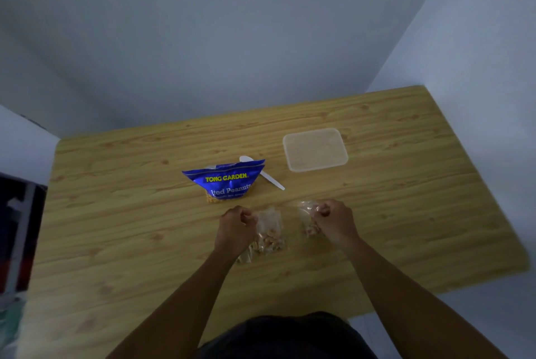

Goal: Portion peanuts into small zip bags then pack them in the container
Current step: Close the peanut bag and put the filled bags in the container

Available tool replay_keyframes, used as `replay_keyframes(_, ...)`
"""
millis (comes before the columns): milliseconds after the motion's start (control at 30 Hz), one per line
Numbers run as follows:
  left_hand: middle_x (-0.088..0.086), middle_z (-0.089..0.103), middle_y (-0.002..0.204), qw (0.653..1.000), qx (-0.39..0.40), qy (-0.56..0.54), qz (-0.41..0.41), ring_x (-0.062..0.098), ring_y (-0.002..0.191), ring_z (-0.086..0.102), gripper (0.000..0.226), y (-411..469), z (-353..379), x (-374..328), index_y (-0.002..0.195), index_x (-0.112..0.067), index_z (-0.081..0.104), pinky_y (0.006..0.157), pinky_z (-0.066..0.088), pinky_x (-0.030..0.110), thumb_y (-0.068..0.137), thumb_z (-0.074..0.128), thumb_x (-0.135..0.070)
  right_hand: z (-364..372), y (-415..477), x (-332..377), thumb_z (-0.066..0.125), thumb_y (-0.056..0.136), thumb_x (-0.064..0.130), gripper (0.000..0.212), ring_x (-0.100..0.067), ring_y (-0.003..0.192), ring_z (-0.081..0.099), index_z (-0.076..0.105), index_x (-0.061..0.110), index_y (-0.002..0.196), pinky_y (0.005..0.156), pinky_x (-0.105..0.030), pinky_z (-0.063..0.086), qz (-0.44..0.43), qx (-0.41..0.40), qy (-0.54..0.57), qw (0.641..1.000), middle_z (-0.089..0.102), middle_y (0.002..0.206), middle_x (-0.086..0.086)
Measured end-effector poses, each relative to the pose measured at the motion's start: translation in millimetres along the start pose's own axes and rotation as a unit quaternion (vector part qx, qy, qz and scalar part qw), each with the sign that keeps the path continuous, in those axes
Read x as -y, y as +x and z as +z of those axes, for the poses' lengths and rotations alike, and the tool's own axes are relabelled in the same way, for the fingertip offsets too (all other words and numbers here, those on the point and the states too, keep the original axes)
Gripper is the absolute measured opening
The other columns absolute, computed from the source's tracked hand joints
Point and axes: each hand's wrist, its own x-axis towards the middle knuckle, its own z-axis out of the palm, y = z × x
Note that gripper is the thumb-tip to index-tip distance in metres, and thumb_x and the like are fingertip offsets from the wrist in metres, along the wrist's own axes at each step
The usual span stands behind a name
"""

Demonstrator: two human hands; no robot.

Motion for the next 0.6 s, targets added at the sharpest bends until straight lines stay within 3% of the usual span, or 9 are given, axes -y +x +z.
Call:
replay_keyframes(100, 0.005, 0.069, 0.104, 1.000, -0.001, 0.022, 0.001, 0.016, 0.089, 0.064, 0.027, 6, 4, 3, 0.111, -0.011, 0.068, 0.078, 0.051, 0.027, 0.087, 0.068, -0.024, 3, -7, 6, 0.055, 0.081, 0.032, 0.047, -0.030, 0.107, 0.064, 0.065, 0.014, 0.123, 0.082, -0.031, 0.051, -0.024, -0.026, -0.071, 0.997, 0.069, 0.114, -0.008)
replay_keyframes(167, 0.009, 0.067, 0.110, 0.999, 0.002, 0.040, 0.000, 0.020, 0.092, 0.065, 0.034, 8, 8, 4, 0.119, -0.010, 0.065, 0.081, 0.053, 0.030, 0.087, 0.066, -0.021, 7, -15, 12, 0.046, 0.072, 0.047, 0.071, -0.035, 0.113, 0.056, 0.056, 0.014, 0.134, 0.091, -0.042, 0.049, -0.069, -0.079, -0.140, 0.985, 0.061, 0.121, -0.012)
replay_keyframes(233, 0.010, 0.065, 0.112, 0.999, 0.002, 0.054, 0.009, 0.024, 0.096, 0.066, 0.034, 11, 10, 5, 0.120, -0.010, 0.066, 0.083, 0.054, 0.032, 0.087, 0.064, -0.019, 18, -20, 11, 0.050, 0.075, 0.041, 0.065, -0.035, 0.107, 0.055, 0.055, 0.011, 0.132, 0.087, -0.044, 0.049, -0.157, -0.114, -0.189, 0.963, 0.059, 0.116, -0.013)
replay_keyframes(333, 0.008, 0.067, 0.105, 0.998, -0.007, 0.056, 0.021, 0.023, 0.093, 0.066, 0.020, 12, 11, 5, 0.103, -0.012, 0.073, 0.082, 0.054, 0.031, 0.086, 0.062, -0.014, 36, -31, 19, 0.051, 0.081, 0.030, 0.046, -0.031, 0.099, 0.059, 0.061, 0.012, 0.122, 0.080, -0.041, 0.052, -0.238, -0.063, -0.187, 0.951, 0.061, 0.108, -0.009)
replay_keyframes(433, 0.001, 0.068, 0.093, 0.998, -0.010, 0.049, 0.040, 0.016, 0.082, 0.066, 0.011, 12, 11, 5, 0.085, -0.018, 0.073, 0.074, 0.054, 0.028, 0.083, 0.065, -0.010, 50, -35, 28, 0.053, 0.087, 0.033, 0.041, -0.024, 0.104, 0.058, 0.063, 0.015, 0.122, 0.085, -0.042, 0.053, -0.240, 0.007, -0.139, 0.961, 0.060, 0.112, -0.005)
replay_keyframes(600, -0.005, 0.065, 0.092, 0.995, 0.024, 0.042, 0.092, 0.008, 0.078, 0.060, 0.002, 8, 2, 3, 0.088, -0.017, 0.071, 0.067, 0.041, 0.013, 0.087, 0.069, -0.016, 56, -28, 40, 0.067, 0.088, 0.028, 0.042, -0.012, 0.118, 0.045, 0.060, 0.020, 0.129, 0.098, -0.029, 0.042, -0.226, 0.088, -0.097, 0.965, 0.054, 0.124, 0.003)
